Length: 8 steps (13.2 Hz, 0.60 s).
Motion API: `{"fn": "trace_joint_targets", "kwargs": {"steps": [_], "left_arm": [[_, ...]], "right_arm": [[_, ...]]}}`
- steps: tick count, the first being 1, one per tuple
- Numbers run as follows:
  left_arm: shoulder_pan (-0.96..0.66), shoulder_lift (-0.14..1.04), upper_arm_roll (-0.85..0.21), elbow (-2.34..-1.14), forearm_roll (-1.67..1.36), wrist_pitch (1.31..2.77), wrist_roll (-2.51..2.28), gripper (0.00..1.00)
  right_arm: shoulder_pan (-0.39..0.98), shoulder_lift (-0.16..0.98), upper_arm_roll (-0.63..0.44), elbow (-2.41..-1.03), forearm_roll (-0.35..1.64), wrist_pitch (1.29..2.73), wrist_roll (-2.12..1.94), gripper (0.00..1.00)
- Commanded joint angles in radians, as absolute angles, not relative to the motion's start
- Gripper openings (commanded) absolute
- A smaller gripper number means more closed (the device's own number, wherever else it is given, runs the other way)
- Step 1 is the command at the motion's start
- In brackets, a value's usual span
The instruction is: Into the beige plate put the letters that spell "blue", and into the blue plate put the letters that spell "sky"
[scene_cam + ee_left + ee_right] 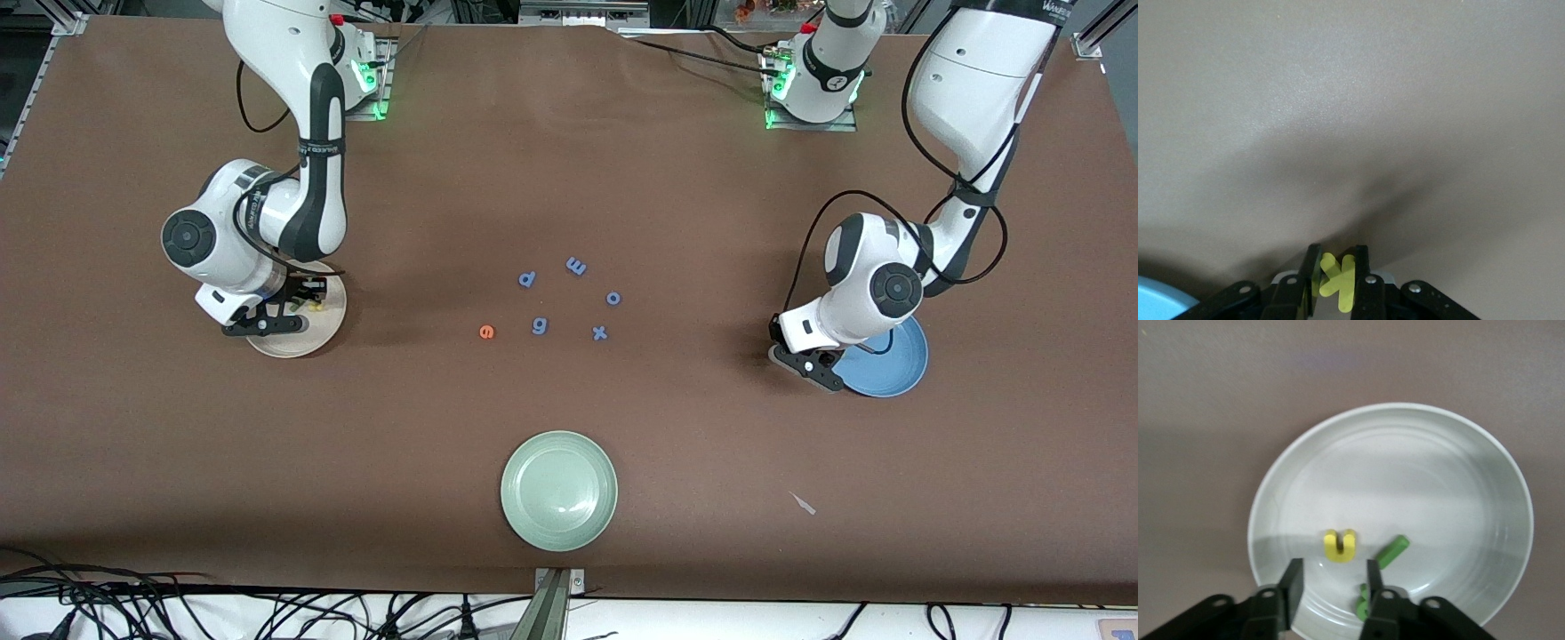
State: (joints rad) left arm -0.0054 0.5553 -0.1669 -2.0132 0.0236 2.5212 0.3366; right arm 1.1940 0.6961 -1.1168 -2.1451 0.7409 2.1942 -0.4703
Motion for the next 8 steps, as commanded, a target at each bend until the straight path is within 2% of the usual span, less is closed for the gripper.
{"fn": "trace_joint_targets", "kwargs": {"steps": [1, 4, 8], "left_arm": [[-0.008, 0.542, -0.169, -2.028, 0.021, 2.523, 0.353, 0.0], [0.023, 0.462, -0.167, -2.019, 0.023, 2.444, 0.347, 0.0], [0.109, 0.425, -0.166, -2.019, 0.025, 2.378, 0.366, 0.0]], "right_arm": [[1.224, 0.692, -1.128, -2.074, 0.759, 2.11, -0.366, 1.0], [1.27, 0.696, -1.12, -2.025, 0.759, 2.097, -0.232, 1.0], [1.27, 0.713, -1.011, -1.913, 0.762, 2.109, 0.041, 1.0]]}}
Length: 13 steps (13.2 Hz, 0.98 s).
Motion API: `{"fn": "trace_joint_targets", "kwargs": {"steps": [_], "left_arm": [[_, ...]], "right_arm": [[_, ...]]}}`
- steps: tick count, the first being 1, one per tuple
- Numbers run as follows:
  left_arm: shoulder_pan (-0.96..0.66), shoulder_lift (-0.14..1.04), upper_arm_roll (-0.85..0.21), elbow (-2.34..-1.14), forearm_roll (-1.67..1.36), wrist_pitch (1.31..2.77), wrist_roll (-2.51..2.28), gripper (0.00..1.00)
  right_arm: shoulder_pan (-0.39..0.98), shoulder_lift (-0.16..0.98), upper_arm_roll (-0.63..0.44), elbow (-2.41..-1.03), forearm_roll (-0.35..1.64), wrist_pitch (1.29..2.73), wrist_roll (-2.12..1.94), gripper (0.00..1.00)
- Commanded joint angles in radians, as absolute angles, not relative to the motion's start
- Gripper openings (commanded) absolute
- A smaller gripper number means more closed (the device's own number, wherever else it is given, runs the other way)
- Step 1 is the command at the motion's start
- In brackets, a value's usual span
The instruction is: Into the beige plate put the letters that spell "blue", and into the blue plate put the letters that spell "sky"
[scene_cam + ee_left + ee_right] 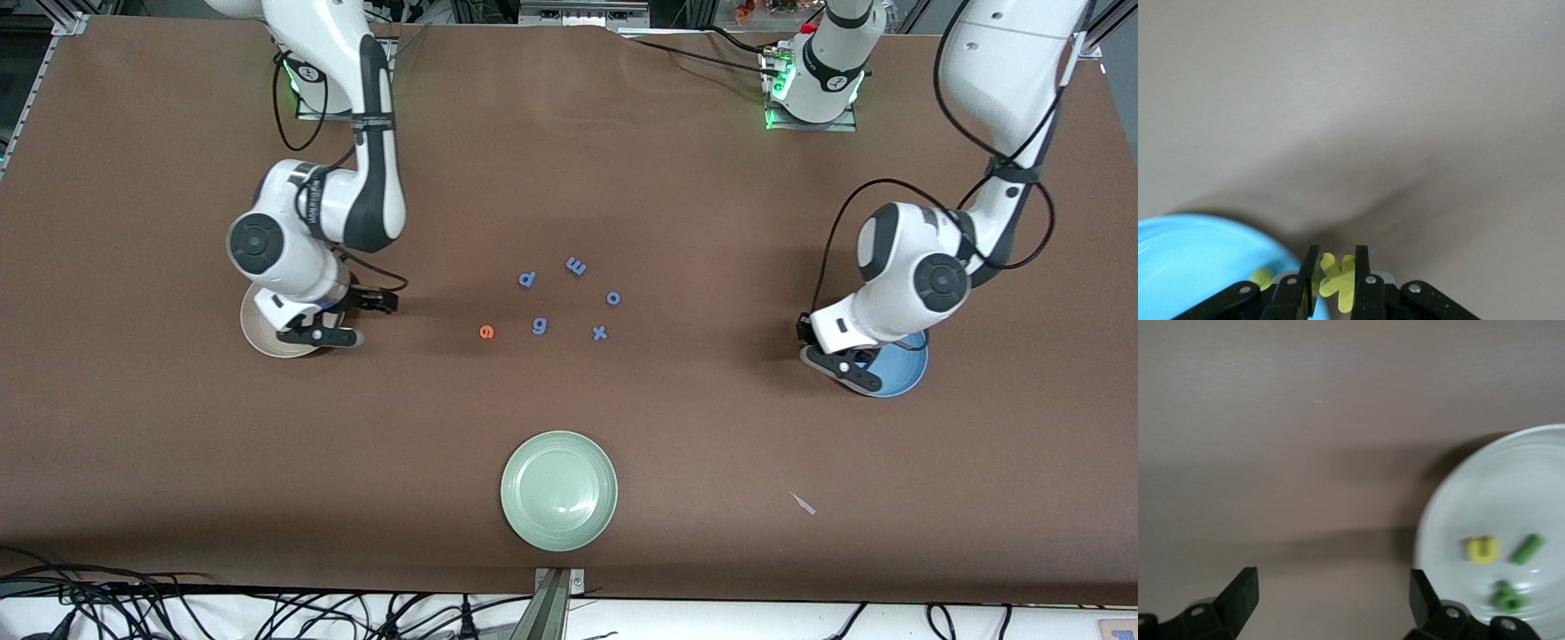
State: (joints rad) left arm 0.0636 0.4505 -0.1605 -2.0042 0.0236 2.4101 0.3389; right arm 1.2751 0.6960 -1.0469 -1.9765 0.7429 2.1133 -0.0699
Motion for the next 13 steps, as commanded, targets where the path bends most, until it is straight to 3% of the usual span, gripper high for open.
{"fn": "trace_joint_targets", "kwargs": {"steps": [1, 3, 4, 5, 6, 10, 13], "left_arm": [[0.138, 0.428, -0.164, -2.019, 0.023, 2.376, 0.444, 0.0], [0.163, 0.454, -0.138, -2.02, 0.021, 2.384, 0.541, 0.0], [0.163, 0.465, -0.134, -2.02, 0.021, 2.388, 0.543, 0.23], [0.163, 0.465, -0.133, -2.02, 0.014, 2.388, 0.535, 0.84], [0.163, 0.463, -0.133, -2.022, 0.014, 2.388, 0.535, 1.0], [0.163, 0.45, -0.133, -2.049, 0.02, 2.387, 0.534, 1.0], [0.164, 0.298, -0.133, -2.164, 0.02, 2.373, 0.534, 1.0]], "right_arm": [[1.267, 0.727, -0.991, -1.881, 0.762, 2.111, 0.108, 1.0], [1.262, 0.739, -0.945, -1.838, 0.762, 2.134, 0.184, 1.0], [1.262, 0.742, -0.933, -1.829, 0.762, 2.15, 0.199, 1.0], [1.261, 0.749, -0.913, -1.815, 0.764, 2.163, 0.199, 1.0], [1.258, 0.752, -0.902, -1.8, 0.762, 2.172, 0.195, 1.0], [1.246, 0.801, -0.849, -1.743, 0.768, 2.193, 0.201, 1.0], [1.217, 0.831, -0.818, -1.701, 0.808, 2.2, 0.192, 1.0]]}}
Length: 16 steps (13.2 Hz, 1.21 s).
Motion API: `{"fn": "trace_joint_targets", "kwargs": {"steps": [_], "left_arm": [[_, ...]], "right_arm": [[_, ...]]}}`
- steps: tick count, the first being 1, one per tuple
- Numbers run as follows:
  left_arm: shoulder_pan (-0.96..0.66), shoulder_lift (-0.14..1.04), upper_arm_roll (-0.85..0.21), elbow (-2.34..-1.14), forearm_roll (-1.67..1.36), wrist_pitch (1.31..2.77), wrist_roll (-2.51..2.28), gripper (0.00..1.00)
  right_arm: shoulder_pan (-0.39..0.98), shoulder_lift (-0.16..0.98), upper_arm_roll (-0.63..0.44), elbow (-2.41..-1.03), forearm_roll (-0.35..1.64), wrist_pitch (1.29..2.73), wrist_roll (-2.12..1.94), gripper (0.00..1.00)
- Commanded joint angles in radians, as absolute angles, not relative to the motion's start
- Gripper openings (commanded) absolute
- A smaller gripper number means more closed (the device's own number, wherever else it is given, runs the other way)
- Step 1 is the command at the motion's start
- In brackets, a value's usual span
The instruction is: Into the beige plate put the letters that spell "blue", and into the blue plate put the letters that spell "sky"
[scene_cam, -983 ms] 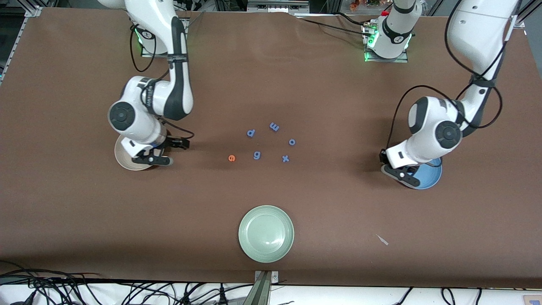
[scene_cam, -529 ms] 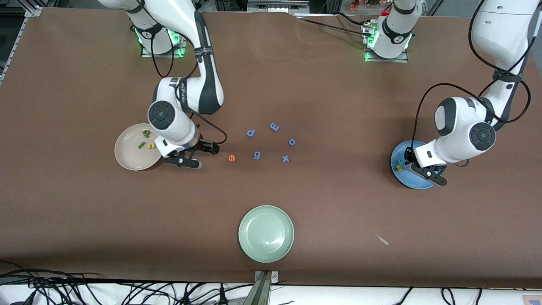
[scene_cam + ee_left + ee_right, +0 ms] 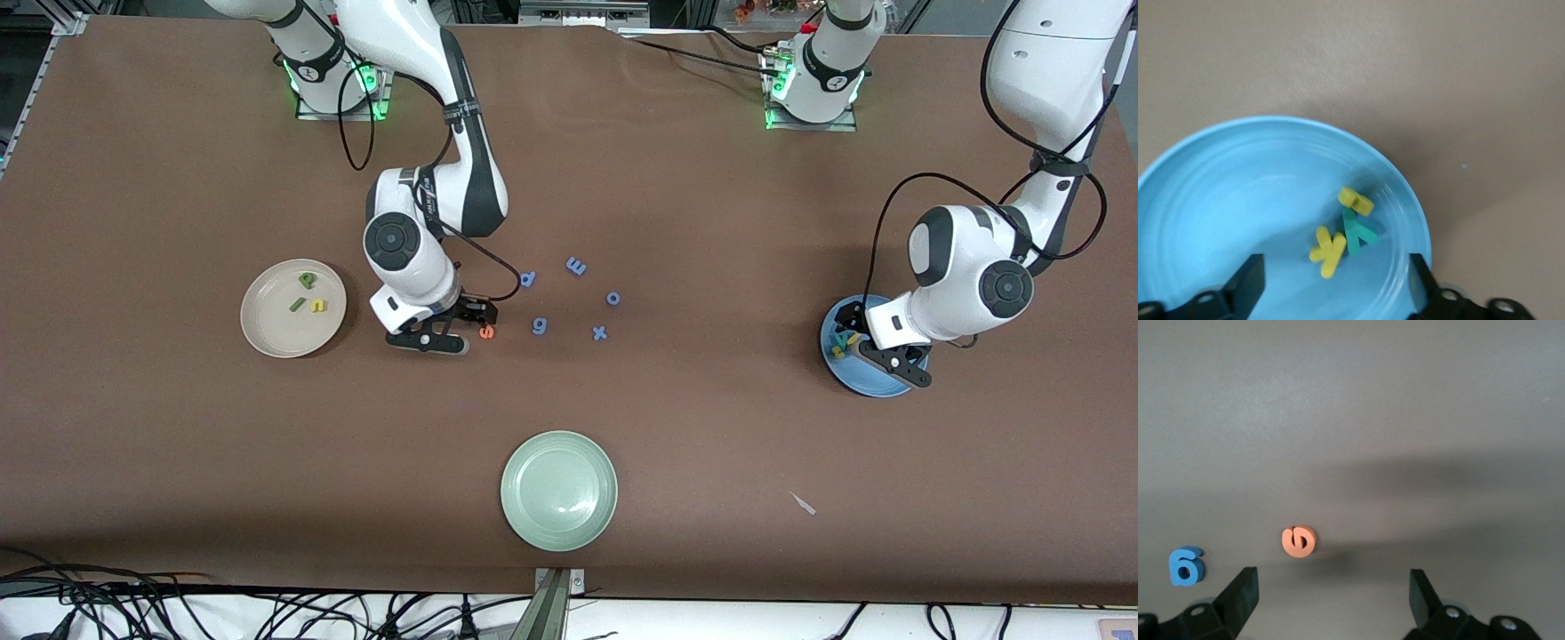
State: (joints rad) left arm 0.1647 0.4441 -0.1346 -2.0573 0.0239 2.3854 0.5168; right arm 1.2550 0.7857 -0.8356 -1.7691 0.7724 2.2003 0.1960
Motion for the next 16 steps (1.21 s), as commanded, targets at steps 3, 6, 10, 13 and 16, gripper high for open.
{"fn": "trace_joint_targets", "kwargs": {"steps": [3, 6, 10, 13, 16], "left_arm": [[0.157, 0.157, -0.133, -2.178, 0.02, 2.372, 0.534, 1.0], [0.147, 0.036, -0.132, -2.183, 0.021, 2.255, 0.529, 1.0], [0.135, -0.113, -0.103, -2.171, 0.023, 2.088, 0.522, 1.0], [0.1, -0.224, -0.084, -2.126, 0.086, 1.964, 0.517, 1.0], [0.08, -0.252, -0.06, -2.007, 0.092, 1.777, 0.422, 1.0]], "right_arm": [[1.215, 0.86, -0.801, -1.678, 0.807, 2.2, 0.19, 1.0], [1.215, 0.873, -0.79, -1.675, 0.805, 2.201, 0.186, 1.0], [1.215, 0.887, -0.769, -1.675, 0.805, 2.229, 0.183, 1.0], [1.207, 0.89, -0.761, -1.666, 0.805, 2.237, 0.157, 0.93], [1.186, 0.894, -0.74, -1.652, 0.805, 2.238, 0.149, 0.93]]}}
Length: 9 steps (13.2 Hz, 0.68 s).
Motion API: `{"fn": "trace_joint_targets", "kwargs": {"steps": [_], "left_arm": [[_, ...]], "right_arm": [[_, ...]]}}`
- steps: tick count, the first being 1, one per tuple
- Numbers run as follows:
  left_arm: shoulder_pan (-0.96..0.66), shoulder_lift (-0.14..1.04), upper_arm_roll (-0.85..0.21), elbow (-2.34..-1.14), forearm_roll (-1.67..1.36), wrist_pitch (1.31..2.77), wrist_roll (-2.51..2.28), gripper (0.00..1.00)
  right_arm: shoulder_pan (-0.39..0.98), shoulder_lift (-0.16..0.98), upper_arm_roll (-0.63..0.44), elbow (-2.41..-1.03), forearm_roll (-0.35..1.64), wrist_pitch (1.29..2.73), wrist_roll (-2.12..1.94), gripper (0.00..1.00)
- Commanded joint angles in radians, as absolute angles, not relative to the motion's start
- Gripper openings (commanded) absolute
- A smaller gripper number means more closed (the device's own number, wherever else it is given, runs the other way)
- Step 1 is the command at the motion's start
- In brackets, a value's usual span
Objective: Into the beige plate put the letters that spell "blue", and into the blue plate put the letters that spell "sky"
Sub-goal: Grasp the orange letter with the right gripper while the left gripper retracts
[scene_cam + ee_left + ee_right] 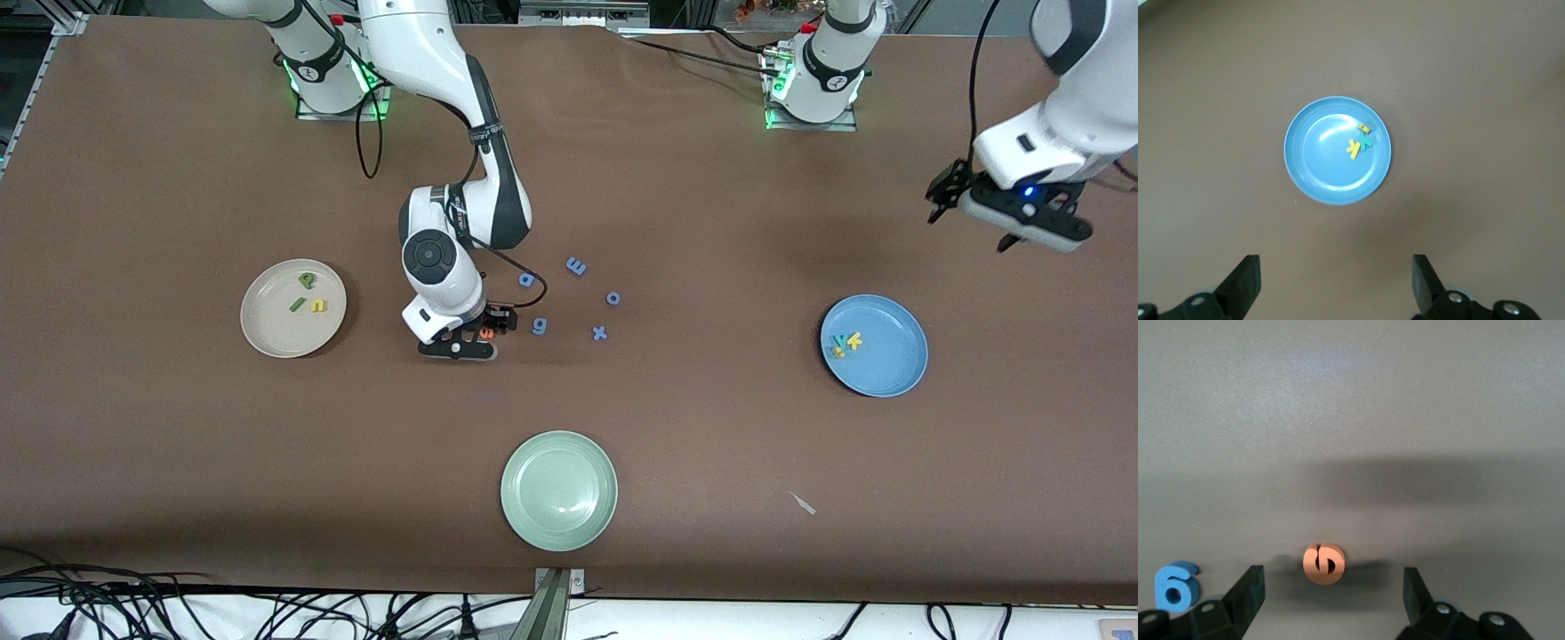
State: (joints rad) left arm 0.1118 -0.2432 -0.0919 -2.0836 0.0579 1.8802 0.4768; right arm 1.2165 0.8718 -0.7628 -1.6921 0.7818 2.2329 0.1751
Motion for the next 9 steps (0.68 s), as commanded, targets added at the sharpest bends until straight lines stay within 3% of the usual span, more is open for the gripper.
{"fn": "trace_joint_targets", "kwargs": {"steps": [1, 4, 6, 9], "left_arm": [[0.074, -0.25, -0.046, -1.967, 0.092, 1.737, 0.411, 1.0], [0.066, -0.244, -0.041, -1.855, 0.081, 1.625, 0.376, 1.0], [0.054, -0.242, -0.044, -1.816, 0.06, 1.588, 0.298, 1.0], [0.054, -0.174, -0.04, -1.723, -0.026, 1.551, 0.229, 1.0]], "right_arm": [[1.18, 0.896, -0.732, -1.641, 0.805, 2.238, 0.15, 0.92], [1.178, 0.905, -0.726, -1.637, 0.804, 2.241, 0.149, 0.85], [1.177, 0.905, -0.726, -1.638, 0.804, 2.241, 0.132, 0.75], [1.178, 0.905, -0.724, -1.638, 0.805, 2.241, 0.121, 0.46]]}}
